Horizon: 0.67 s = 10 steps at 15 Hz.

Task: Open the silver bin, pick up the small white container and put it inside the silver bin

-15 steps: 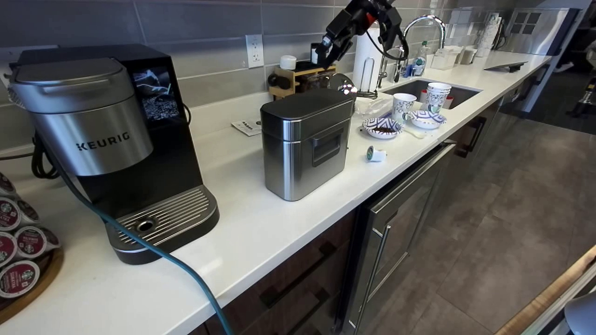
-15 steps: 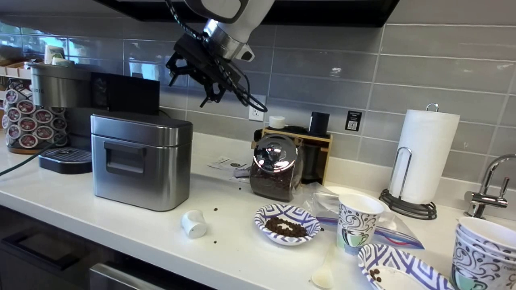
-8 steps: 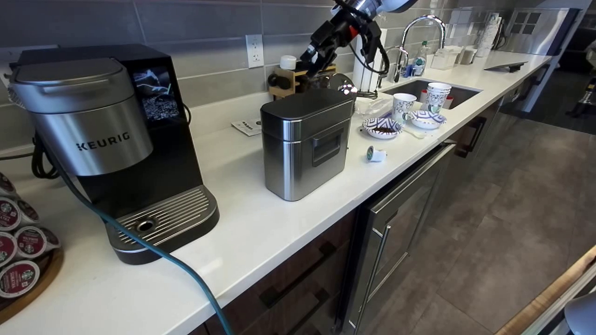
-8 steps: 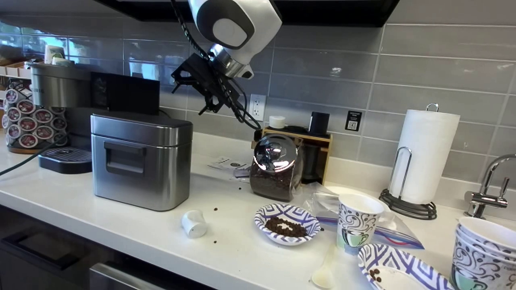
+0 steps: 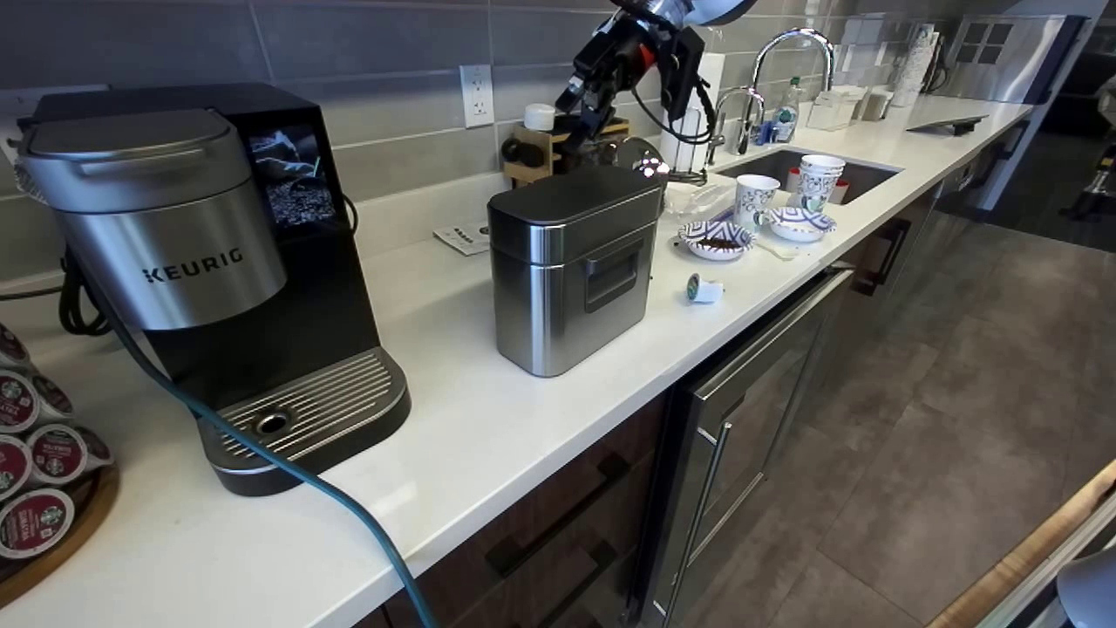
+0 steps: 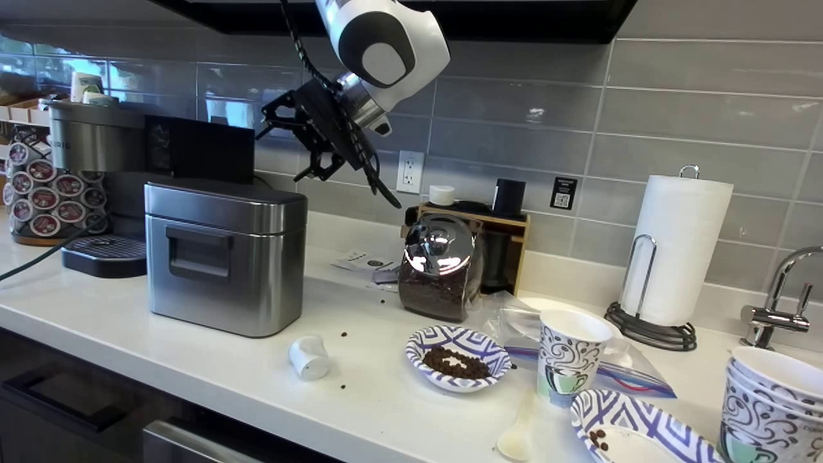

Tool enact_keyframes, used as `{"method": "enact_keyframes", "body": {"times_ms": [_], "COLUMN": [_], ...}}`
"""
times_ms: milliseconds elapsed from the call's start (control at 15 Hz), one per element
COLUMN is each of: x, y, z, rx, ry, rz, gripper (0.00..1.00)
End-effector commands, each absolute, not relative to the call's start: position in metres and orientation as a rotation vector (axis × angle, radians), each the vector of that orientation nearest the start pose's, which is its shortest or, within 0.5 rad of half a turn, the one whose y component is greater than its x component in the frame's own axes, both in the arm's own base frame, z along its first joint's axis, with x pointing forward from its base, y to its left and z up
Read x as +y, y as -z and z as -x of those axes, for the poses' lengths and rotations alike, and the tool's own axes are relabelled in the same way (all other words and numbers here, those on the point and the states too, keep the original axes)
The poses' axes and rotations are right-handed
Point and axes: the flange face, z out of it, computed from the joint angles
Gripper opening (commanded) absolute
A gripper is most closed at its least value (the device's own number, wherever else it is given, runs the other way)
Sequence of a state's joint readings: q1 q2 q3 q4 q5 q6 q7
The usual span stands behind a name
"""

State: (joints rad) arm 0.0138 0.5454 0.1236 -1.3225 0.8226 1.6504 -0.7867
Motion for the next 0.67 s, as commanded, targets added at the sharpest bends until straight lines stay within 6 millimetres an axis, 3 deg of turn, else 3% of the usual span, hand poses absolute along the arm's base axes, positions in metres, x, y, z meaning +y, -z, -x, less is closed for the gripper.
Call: {"method": "enact_keyframes", "body": {"times_ms": [0, 600], "x": [0.1616, 0.1597], "y": [-0.4289, -0.4286], "z": [-0.6925, -0.687], "rx": [-0.893, -0.889], "ry": [-0.039, -0.016], "rz": [2.093, 2.085], "gripper": [1.0, 1.0]}}
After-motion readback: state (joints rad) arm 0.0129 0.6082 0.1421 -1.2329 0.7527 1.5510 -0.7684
